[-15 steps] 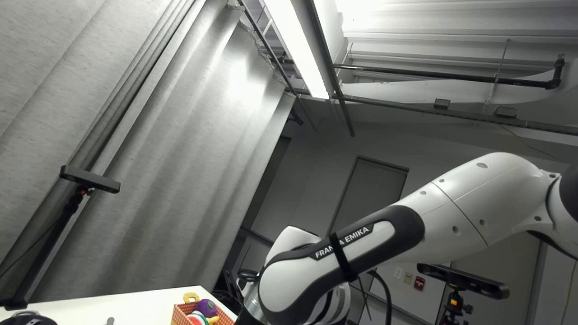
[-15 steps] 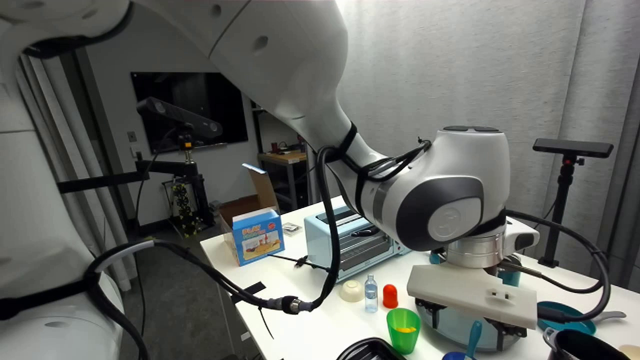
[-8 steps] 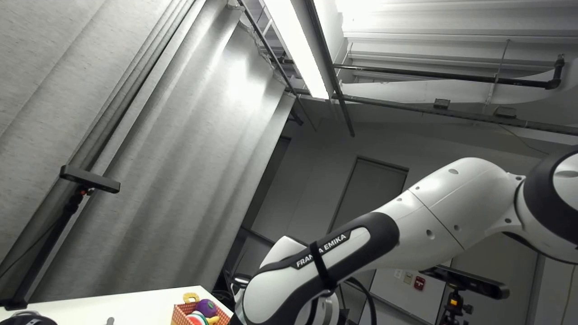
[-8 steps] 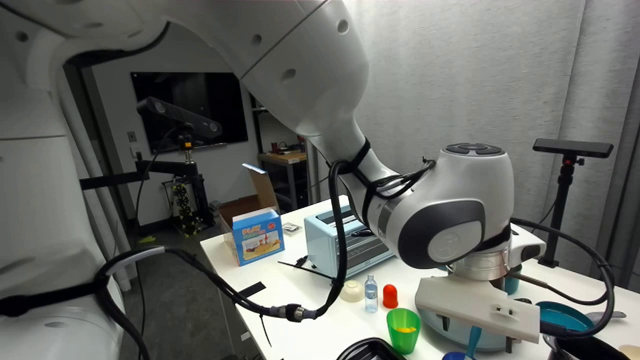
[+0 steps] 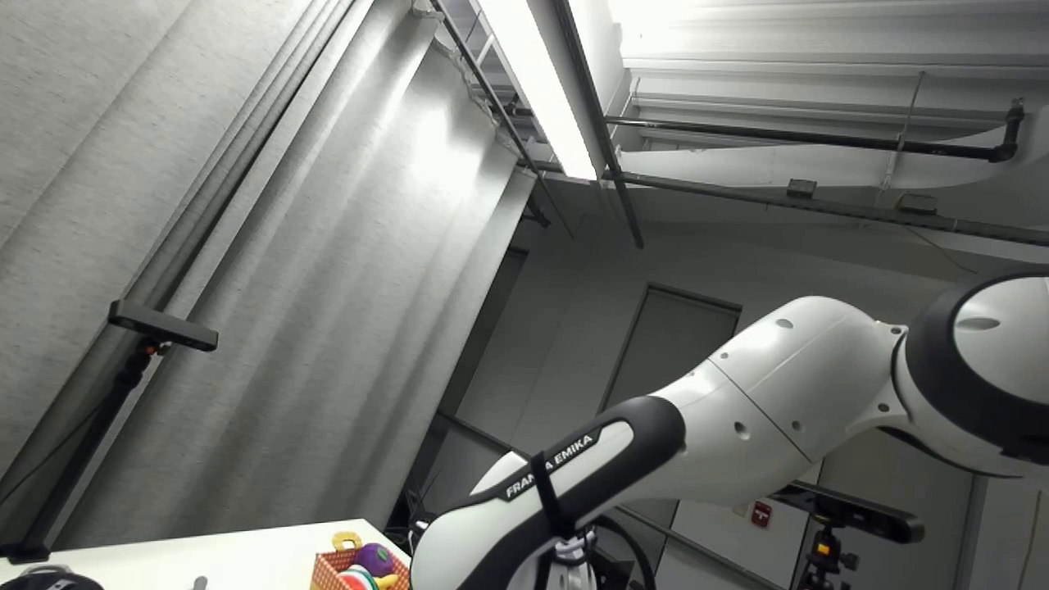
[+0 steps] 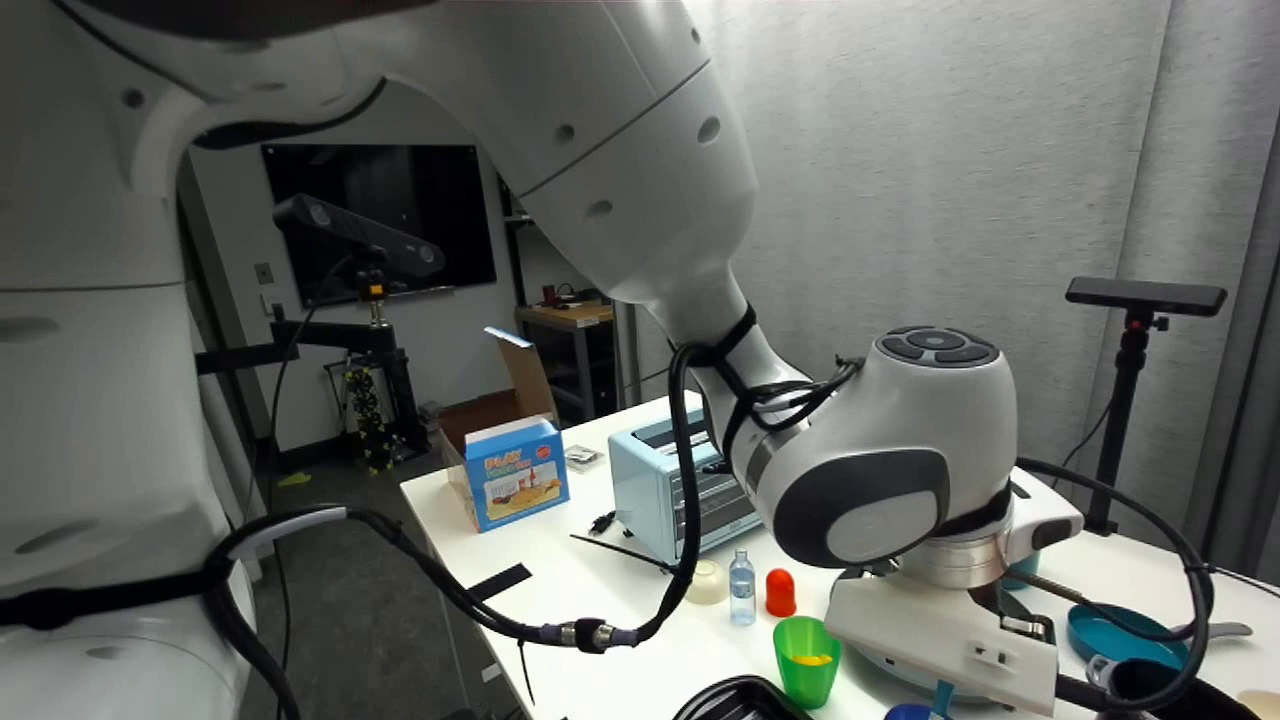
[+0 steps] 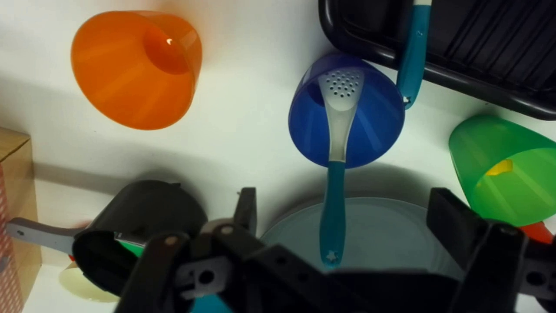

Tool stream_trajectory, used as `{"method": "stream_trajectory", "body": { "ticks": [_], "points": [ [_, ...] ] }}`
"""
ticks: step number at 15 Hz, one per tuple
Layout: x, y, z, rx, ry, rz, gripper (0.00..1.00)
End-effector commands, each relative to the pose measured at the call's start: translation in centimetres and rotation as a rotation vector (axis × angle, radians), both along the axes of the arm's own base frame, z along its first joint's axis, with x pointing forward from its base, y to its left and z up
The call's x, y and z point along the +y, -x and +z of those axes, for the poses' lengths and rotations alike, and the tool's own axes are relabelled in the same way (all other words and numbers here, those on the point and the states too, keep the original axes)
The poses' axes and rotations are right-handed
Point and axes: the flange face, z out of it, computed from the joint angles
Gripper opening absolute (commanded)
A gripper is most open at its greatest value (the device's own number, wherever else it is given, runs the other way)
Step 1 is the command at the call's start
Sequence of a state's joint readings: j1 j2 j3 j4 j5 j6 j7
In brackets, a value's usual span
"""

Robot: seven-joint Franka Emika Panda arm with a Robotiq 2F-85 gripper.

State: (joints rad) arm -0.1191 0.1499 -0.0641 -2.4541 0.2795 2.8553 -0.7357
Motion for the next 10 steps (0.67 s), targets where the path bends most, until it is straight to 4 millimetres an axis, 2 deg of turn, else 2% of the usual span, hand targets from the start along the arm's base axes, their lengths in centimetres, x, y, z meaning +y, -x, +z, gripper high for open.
{"method": "stream_trajectory", "body": {
  "ticks": [1,10],
  "points": [
    [-0.1,-0.3,-1.1,-0.039,-0.017,-0.012,1.00],
    [-0.5,-1.0,-3.4,-0.062,-0.066,-0.031,1.00]
  ]
}}
